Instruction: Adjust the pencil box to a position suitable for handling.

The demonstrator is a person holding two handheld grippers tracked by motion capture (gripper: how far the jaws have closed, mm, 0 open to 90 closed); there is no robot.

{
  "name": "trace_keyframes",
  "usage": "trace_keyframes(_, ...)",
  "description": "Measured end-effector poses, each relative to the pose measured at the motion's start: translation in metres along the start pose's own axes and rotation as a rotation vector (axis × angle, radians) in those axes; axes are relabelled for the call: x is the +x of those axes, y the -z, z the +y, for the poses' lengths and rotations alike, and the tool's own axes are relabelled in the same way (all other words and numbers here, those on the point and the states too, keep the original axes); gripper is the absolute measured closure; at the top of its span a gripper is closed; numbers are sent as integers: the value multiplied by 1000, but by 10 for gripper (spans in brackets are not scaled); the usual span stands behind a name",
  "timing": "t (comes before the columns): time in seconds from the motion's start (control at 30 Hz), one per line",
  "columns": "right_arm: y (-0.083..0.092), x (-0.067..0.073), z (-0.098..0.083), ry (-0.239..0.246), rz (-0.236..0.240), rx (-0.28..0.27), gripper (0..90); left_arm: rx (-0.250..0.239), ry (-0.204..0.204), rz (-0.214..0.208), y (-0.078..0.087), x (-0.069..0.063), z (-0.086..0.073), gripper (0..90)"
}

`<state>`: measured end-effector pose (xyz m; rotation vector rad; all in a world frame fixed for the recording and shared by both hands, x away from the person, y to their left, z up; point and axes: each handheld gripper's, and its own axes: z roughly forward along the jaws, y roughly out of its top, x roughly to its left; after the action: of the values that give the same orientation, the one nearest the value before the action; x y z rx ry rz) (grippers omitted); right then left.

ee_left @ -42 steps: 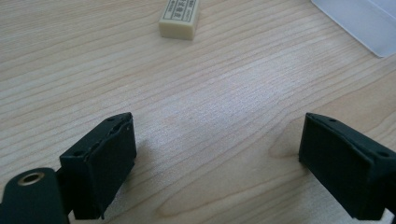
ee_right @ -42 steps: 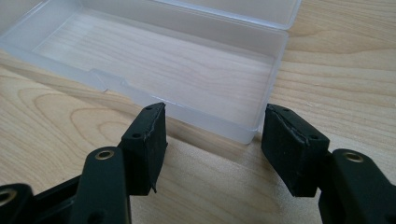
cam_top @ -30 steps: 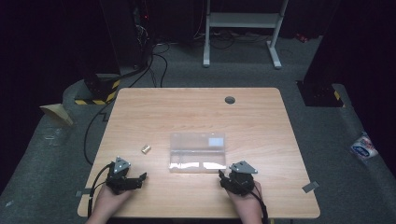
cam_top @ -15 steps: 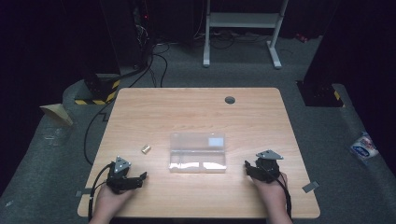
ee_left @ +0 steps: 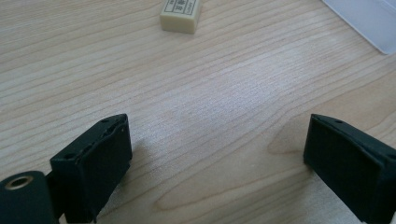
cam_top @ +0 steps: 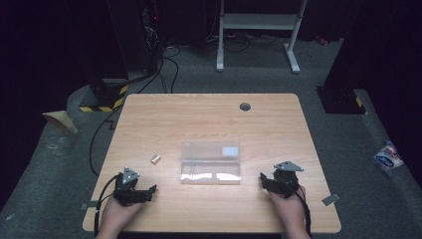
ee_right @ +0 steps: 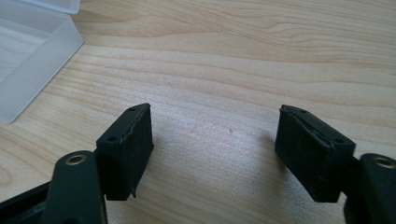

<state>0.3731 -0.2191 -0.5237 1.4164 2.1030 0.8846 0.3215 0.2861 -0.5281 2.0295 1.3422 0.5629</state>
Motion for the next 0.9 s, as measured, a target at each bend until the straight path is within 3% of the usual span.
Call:
trace_keyframes(0.1,0,0,0,-12,1,-1,265,29,33,20,-2,3,2,5)
trace_keyframes(0.23,0,-1,0,-13,-3,5,256,16,81,-10,1,11,3,20)
trace_keyframes(0.33,0,-1,0,-12,-9,3,249,14,57,35,5,9,3,15)
trace_keyframes(0.47,0,-1,-1,-15,-11,4,238,8,46,57,8,7,5,14)
trace_keyframes(0.67,1,-1,-1,-15,-12,6,237,-51,32,70,14,6,19,17)
trace_keyframes(0.8,1,-1,-1,-14,-11,5,242,-45,36,67,13,6,24,23)
trace_keyframes(0.9,1,-1,-1,-12,-11,4,247,-50,15,69,12,4,31,23)
